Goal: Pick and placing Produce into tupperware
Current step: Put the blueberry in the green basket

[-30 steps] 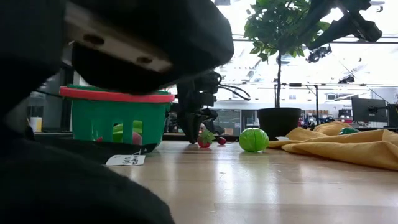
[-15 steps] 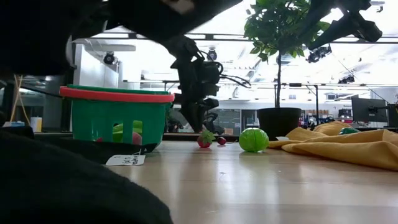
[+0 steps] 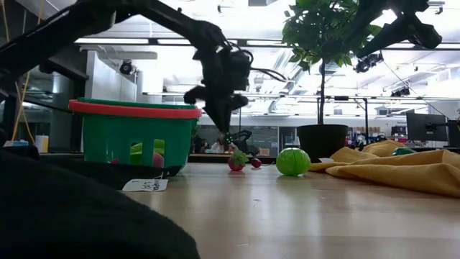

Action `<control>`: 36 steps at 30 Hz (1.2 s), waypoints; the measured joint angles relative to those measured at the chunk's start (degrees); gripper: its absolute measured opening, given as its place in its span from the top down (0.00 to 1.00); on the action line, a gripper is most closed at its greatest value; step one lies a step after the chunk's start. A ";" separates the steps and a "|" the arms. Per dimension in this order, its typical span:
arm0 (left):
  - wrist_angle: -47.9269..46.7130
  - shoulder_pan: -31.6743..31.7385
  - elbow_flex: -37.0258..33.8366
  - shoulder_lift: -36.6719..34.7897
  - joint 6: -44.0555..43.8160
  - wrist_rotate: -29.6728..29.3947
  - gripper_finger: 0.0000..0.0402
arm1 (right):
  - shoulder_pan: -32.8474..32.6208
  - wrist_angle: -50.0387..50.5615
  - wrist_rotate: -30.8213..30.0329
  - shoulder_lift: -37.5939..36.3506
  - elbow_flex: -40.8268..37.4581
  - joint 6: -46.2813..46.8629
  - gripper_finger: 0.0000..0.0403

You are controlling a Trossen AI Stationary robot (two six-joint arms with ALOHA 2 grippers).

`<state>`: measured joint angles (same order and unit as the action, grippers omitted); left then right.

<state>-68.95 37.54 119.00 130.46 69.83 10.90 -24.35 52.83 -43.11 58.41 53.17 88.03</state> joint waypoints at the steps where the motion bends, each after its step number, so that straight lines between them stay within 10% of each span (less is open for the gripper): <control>1: -0.91 -0.02 0.00 -0.53 -0.04 -0.11 0.90 | 0.01 -0.02 0.04 0.00 0.00 0.00 0.58; 36: -21.11 -0.52 -2.71 -18.26 -24.44 5.75 0.91 | -0.01 -3.00 2.25 0.00 -0.01 -3.67 0.58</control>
<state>-90.06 37.02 116.29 112.21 45.40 16.65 -24.36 49.83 -40.86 58.41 53.16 84.36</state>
